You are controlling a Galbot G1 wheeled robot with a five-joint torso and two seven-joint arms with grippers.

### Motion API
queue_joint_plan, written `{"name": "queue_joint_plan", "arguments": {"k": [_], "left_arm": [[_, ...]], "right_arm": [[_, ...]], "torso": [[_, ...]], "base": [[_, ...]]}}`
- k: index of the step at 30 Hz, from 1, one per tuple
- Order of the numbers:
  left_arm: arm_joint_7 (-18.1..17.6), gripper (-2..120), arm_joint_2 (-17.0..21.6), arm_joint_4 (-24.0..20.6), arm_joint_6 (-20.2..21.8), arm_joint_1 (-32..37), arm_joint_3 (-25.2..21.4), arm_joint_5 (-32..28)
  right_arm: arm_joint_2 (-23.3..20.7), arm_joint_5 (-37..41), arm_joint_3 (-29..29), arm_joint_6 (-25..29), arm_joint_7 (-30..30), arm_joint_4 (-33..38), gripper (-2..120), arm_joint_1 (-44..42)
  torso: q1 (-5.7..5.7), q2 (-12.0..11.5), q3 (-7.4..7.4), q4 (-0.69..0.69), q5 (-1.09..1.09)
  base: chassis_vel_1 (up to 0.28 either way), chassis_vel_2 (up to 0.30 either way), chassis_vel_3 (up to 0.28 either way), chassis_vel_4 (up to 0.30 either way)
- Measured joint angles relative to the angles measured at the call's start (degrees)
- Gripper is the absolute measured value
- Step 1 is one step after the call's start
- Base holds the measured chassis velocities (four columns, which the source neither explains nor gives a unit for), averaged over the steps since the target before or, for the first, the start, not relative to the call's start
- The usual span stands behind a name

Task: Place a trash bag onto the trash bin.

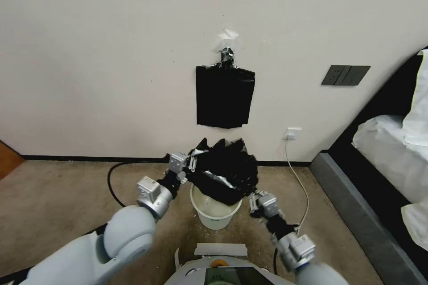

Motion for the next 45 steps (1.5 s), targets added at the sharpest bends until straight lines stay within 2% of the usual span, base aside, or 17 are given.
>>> {"name": "queue_joint_plan", "arguments": {"k": [2,5,9,21,31,34,39,43,45], "left_arm": [[-0.1,0,-2.3,2.8,0.0,2.9,-0.2,1.5],[-0.3,0,-4.0,4.7,-0.2,5.8,-1.5,2.2],[-0.6,0,-6.3,6.8,-0.9,8.3,-3.3,3.6],[-1.1,0,-9.8,10.8,-2.3,13.1,-4.7,6.1],[-1.8,0,-13.1,12.4,-3.1,18.9,-5.3,9.4],[-1.7,0,-14.9,12.8,-3.7,21.7,-6.7,10.8],[-1.6,0,-15.5,12.7,-4.3,24.6,-8.1,11.6],[-1.6,0,-15.7,12.1,-4.7,26.2,-8.6,12.3],[-1.9,0,-16.5,10.7,-4.8,28.0,-8.7,13.3]], "right_arm": [[3.1,4.3,-2.2,-2.1,0.0,0.0,0,1.2],[4.8,6.7,-2.9,-2.4,0.3,0.0,0,3.3],[6.9,10.7,-4.2,-2.4,0.9,-1.9,0,5.5],[13.6,11.3,-8.1,-0.6,1.0,-12.8,0,8.6],[17.2,9.9,-11.1,-1.6,3.9,-15.2,0,7.8],[18.7,9.9,-12.3,-2.6,5.4,-15.3,0,7.3],[20.1,9.8,-12.9,-2.6,6.9,-16.2,0,6.8],[20.4,9.3,-13.2,-1.8,7.8,-16.0,0,5.6],[21.6,5.8,-14.1,0.2,10.3,-14.3,0,3.0]], "torso": [[0.0,0.0,0.0,-0.01,0.0],[0.0,0.0,0.0,0.03,0.0],[0.0,0.0,0.0,0.01,0.0],[0.0,0.0,0.0,0.0,0.0],[0.0,0.0,0.0,0.0,-0.01],[0.0,0.0,0.0,0.0,-0.01],[0.0,0.0,0.0,0.01,0.0],[0.0,0.0,0.0,0.01,0.0],[-0.01,0.0,0.0,0.0,-0.01]], "base": [[0.0,0.0,0.0,0.0],[0.0,0.0,0.0,0.0],[0.0,0.0,0.0,0.0],[0.0,0.0,0.0,0.0],[0.0,0.0,0.0,0.0],[0.0,0.0,0.0,0.0],[0.0,0.0,0.0,0.0],[0.0,0.0,0.0,0.0],[0.0,0.0,0.0,0.0]]}}
